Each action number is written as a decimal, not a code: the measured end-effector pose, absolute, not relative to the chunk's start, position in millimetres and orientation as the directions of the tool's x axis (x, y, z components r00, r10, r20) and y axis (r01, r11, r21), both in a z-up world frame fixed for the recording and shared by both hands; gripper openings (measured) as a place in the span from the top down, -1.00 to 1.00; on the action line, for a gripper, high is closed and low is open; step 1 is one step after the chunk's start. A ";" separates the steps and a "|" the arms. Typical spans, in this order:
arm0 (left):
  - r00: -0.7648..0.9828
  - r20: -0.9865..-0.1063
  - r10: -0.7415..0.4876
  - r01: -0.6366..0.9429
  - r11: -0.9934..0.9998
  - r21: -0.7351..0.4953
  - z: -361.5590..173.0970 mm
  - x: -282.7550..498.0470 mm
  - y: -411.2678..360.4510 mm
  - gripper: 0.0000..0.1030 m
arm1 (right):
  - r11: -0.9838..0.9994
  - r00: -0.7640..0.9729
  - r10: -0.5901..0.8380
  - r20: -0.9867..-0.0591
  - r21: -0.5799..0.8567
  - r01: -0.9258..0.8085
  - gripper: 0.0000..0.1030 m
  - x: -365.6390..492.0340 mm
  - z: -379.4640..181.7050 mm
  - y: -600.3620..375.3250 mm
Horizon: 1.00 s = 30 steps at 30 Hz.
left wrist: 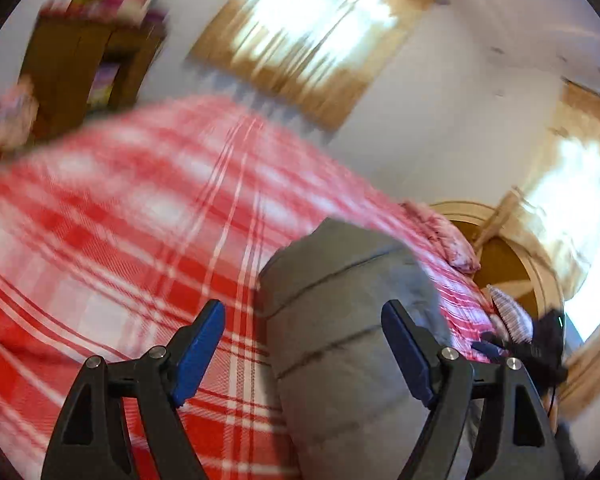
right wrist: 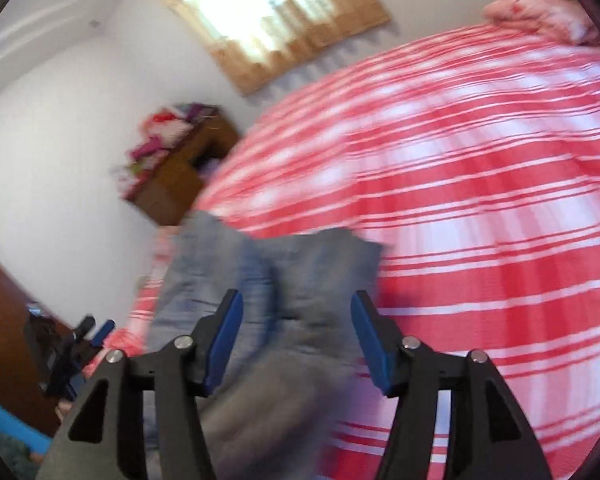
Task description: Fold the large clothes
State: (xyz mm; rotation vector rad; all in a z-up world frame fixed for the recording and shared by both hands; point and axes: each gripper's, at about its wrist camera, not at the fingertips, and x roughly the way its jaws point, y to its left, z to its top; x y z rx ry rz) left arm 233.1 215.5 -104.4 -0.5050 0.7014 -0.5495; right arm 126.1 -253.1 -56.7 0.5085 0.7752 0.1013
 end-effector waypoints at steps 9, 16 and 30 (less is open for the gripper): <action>0.501 -0.475 -0.723 0.393 0.679 -0.620 -138.2 243.5 154.8 -0.56 | 0.820 0.611 0.446 -0.654 0.572 0.015 0.59 178.2 -116.3 -207.2; 0.493 -0.430 -0.756 0.451 0.645 -0.617 -132.9 248.6 155.3 -0.57 | 0.535 0.520 0.756 -0.398 0.833 -0.141 0.75 214.0 -152.2 -181.0; 0.456 -0.588 -0.668 0.661 0.697 -0.278 -124.8 229.4 58.7 -0.64 | 0.500 0.479 0.791 -0.381 0.854 -0.146 0.93 212.4 -179.7 -204.6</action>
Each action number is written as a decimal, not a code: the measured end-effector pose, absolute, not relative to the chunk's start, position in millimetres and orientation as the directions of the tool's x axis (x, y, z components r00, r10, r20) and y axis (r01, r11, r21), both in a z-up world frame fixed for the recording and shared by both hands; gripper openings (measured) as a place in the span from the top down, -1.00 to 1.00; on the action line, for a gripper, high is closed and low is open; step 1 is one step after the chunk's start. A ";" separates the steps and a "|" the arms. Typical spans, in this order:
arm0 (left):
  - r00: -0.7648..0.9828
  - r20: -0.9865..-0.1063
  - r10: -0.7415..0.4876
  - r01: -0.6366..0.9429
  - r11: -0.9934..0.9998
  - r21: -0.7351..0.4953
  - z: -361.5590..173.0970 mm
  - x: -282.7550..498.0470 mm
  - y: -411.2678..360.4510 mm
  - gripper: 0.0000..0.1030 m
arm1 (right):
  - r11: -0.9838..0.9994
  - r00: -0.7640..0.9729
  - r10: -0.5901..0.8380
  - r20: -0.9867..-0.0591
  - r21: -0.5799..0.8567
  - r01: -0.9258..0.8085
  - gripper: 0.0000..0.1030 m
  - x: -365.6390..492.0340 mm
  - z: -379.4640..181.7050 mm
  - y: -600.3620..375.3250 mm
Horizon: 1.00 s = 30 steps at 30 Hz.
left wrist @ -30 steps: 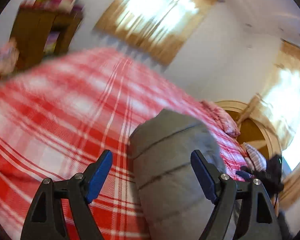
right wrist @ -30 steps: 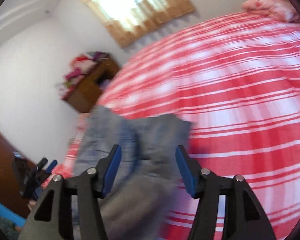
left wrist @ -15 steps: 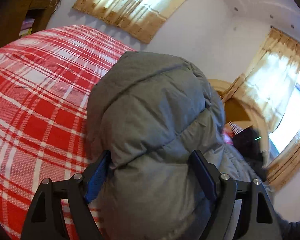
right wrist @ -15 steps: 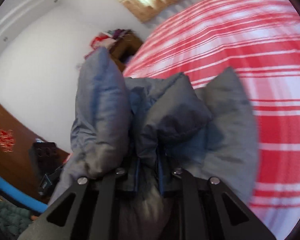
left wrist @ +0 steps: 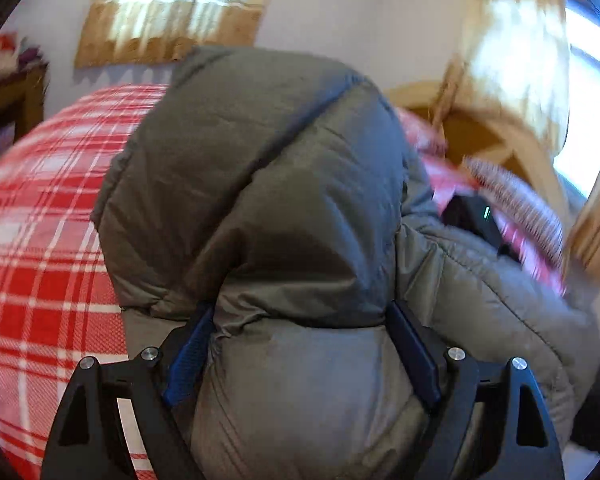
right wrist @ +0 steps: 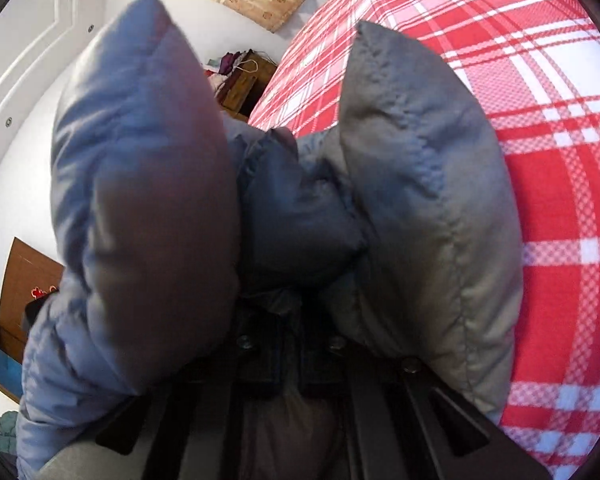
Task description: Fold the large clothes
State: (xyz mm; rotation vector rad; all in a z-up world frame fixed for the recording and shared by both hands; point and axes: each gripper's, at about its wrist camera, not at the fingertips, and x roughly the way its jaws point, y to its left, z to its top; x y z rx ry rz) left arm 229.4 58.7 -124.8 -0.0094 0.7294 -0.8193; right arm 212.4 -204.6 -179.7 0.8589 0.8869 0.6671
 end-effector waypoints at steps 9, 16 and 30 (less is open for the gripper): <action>0.483 -0.623 -0.615 0.674 0.716 -0.184 -127.5 224.1 56.2 -0.65 | 0.560 0.557 0.717 -0.418 0.822 -0.103 0.42 184.6 -154.2 -243.6; 0.500 -0.625 -0.600 0.679 0.719 -0.148 -127.0 221.4 54.4 -0.65 | 0.595 0.697 0.600 -0.393 0.802 -0.061 -0.45 146.3 -114.8 -298.5; 0.513 -0.637 -0.576 0.678 0.726 -0.111 -124.9 215.7 51.4 -0.65 | 0.927 0.661 0.247 -0.708 0.370 0.051 0.60 147.7 -145.6 -237.8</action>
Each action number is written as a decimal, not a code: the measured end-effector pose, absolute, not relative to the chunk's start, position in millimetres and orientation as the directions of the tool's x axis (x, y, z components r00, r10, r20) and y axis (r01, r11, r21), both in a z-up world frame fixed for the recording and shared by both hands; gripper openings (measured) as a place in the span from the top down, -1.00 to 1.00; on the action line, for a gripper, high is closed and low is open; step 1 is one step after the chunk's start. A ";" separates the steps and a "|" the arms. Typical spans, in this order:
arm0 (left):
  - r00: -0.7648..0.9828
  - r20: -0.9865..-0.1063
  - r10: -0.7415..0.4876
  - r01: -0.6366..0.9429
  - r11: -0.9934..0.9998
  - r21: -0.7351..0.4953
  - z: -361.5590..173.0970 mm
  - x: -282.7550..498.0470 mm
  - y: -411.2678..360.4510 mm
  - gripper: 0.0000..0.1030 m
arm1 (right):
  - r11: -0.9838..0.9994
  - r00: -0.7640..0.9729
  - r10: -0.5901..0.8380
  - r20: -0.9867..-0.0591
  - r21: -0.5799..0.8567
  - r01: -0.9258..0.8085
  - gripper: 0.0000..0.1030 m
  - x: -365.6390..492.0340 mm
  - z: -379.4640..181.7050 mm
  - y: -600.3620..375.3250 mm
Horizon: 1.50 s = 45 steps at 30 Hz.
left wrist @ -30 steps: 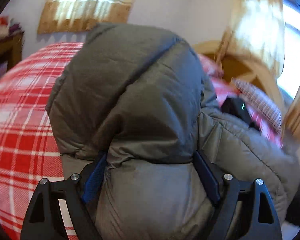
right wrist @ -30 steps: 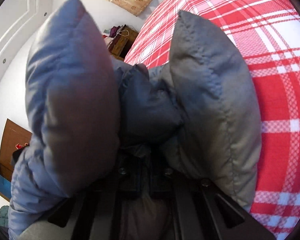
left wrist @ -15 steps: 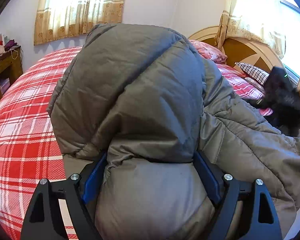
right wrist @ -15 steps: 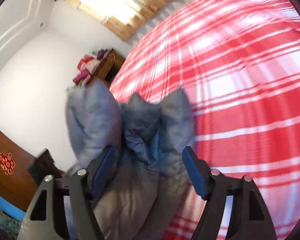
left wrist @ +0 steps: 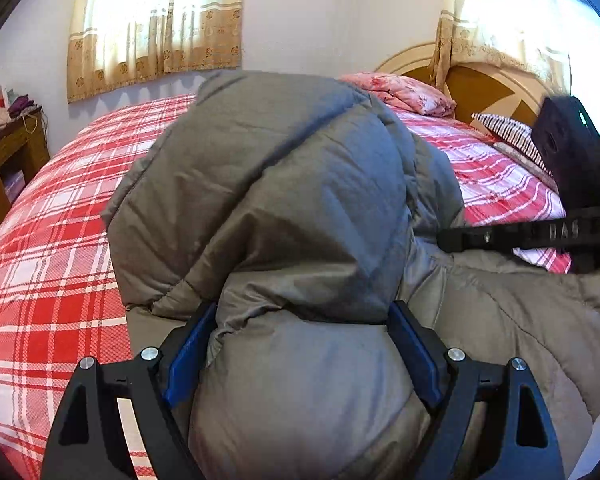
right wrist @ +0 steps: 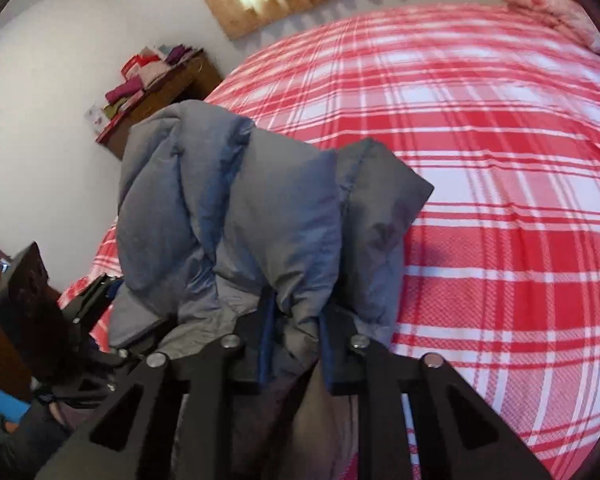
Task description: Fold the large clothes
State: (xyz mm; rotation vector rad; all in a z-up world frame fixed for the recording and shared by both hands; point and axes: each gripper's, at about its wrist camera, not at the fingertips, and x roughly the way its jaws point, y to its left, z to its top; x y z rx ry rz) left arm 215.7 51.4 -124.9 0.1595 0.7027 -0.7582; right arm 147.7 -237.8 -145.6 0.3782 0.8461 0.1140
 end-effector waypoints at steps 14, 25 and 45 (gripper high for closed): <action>0.553 -0.618 -0.559 0.552 0.801 -0.231 -99.4 261.8 53.9 -0.65 | 0.851 0.697 0.282 -0.659 0.508 0.136 0.64 116.5 -183.9 -245.9; 0.582 -0.728 -0.361 0.476 0.878 -0.054 -147.3 275.8 24.8 -0.82 | 0.853 0.710 0.280 -0.646 0.507 0.126 0.66 119.5 -188.8 -243.7; 0.569 -0.740 -0.359 0.487 0.872 -0.049 -132.1 269.7 35.8 -0.86 | 0.874 0.715 0.240 -0.656 0.467 0.135 0.47 107.7 -133.9 -264.5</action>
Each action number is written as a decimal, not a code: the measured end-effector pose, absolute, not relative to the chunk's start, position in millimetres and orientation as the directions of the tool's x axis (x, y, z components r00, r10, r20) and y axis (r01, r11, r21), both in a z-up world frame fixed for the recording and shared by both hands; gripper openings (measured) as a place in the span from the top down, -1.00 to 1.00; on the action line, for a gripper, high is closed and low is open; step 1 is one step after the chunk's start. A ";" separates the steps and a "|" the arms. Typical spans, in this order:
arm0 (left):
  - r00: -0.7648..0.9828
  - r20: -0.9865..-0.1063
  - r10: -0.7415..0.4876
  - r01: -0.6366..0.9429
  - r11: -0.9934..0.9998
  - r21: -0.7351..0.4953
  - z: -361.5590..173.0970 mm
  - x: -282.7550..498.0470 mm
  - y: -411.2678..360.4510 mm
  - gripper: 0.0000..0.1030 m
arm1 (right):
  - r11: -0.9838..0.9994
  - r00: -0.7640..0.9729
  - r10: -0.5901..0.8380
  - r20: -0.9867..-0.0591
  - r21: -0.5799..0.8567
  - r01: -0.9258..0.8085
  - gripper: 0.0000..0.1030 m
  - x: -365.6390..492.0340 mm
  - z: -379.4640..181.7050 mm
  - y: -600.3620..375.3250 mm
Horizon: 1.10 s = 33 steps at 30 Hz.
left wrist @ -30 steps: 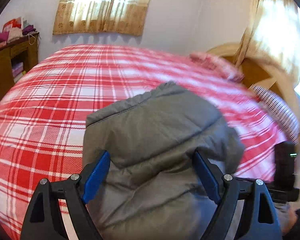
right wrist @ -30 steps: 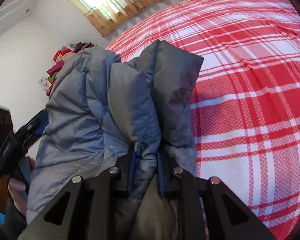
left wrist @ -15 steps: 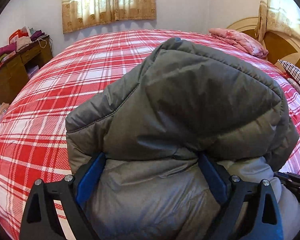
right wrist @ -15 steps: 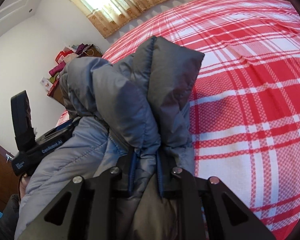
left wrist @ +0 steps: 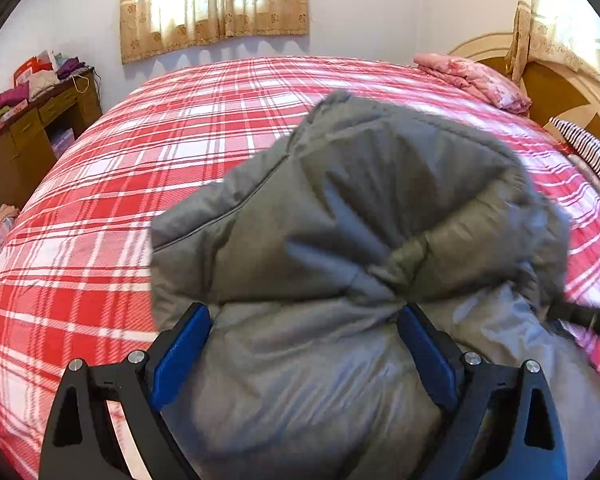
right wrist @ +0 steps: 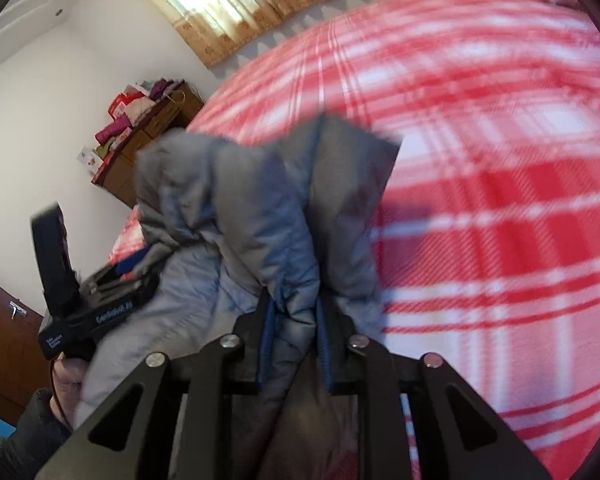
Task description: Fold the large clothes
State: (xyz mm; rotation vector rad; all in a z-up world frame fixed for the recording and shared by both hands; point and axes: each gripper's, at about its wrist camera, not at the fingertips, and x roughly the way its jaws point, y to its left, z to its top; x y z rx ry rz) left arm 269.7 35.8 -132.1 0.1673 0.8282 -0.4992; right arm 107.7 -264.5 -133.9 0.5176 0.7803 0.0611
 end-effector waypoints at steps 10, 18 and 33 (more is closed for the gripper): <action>0.601 -0.700 -0.386 0.506 0.862 -0.041 -101.5 248.9 21.3 -0.86 | 0.920 0.683 0.183 -0.707 0.369 0.136 0.47 173.7 -67.8 -221.1; 0.603 -0.695 -0.392 0.492 0.868 -0.062 -126.5 253.1 18.6 -0.86 | 0.882 0.679 0.113 -0.725 0.388 0.268 0.67 197.5 -154.8 -225.6; 0.604 -0.694 -0.391 0.492 0.868 -0.061 -147.3 258.0 7.2 -0.91 | 0.834 0.743 0.167 -0.649 0.495 0.245 0.79 193.0 -178.7 -236.7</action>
